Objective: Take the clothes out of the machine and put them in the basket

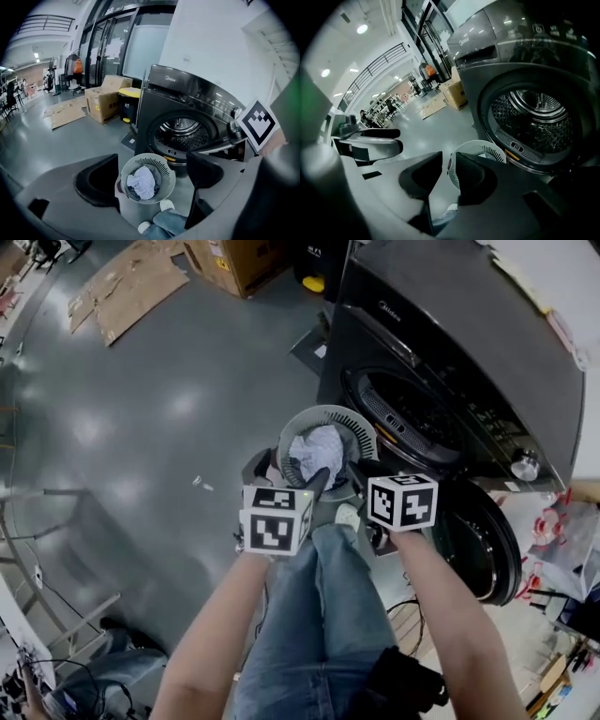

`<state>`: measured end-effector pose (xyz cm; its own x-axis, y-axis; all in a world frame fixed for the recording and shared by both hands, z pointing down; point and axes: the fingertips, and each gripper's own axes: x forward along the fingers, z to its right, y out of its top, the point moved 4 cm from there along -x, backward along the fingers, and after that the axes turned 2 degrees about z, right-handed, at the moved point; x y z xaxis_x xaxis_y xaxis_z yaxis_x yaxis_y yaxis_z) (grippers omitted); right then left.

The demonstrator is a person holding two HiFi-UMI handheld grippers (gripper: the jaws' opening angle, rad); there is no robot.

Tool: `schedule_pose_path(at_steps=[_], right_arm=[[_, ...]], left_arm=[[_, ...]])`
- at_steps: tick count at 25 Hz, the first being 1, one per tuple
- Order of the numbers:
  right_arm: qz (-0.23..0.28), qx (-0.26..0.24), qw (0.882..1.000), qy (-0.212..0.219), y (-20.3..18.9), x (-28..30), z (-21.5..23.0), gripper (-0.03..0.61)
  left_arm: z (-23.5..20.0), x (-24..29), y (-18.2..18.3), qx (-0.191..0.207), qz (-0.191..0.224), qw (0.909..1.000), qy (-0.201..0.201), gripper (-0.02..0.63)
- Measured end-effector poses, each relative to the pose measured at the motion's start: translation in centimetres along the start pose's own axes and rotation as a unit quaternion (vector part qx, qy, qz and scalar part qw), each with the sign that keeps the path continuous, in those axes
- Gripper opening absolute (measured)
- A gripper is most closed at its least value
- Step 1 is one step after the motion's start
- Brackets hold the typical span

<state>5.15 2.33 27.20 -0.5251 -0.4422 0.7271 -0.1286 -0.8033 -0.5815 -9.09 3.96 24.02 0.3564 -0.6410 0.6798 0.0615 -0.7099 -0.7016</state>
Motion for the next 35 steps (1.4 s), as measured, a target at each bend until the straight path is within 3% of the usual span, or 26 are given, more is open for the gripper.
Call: schedule_pose_path(at_steps=[14, 19, 24, 30, 35], right_arm=[[0.035, 0.026, 0.999, -0.029, 3.4, -9.4, -5.8, 0.089], [0.069, 0.016, 0.997, -0.041, 5.1, -12.6, -7.7, 0.089], [0.080, 0.009, 0.995, -0.055, 5.3, -14.6, -9.4, 0.089], [0.108, 0.029, 0.992, -0.065, 6.2, -17.5, -10.3, 0.089], [0.151, -0.017, 0.986, -0.073, 7.9, -20.6, -11.0, 0.089]], left_arm=[[1.7, -9.2, 7.6, 0.054, 0.052, 0.9969, -0.023, 0.448], [1.9, -11.7, 9.0, 0.102, 0.068, 0.9923, -0.018, 0.448], [2.1, -12.6, 9.9, 0.119, 0.076, 0.9896, -0.028, 0.449], [1.9, -12.9, 10.4, 0.105, 0.081, 0.9908, -0.028, 0.449], [3.0, -13.9, 11.5, 0.099, 0.107, 0.9877, -0.055, 0.448]])
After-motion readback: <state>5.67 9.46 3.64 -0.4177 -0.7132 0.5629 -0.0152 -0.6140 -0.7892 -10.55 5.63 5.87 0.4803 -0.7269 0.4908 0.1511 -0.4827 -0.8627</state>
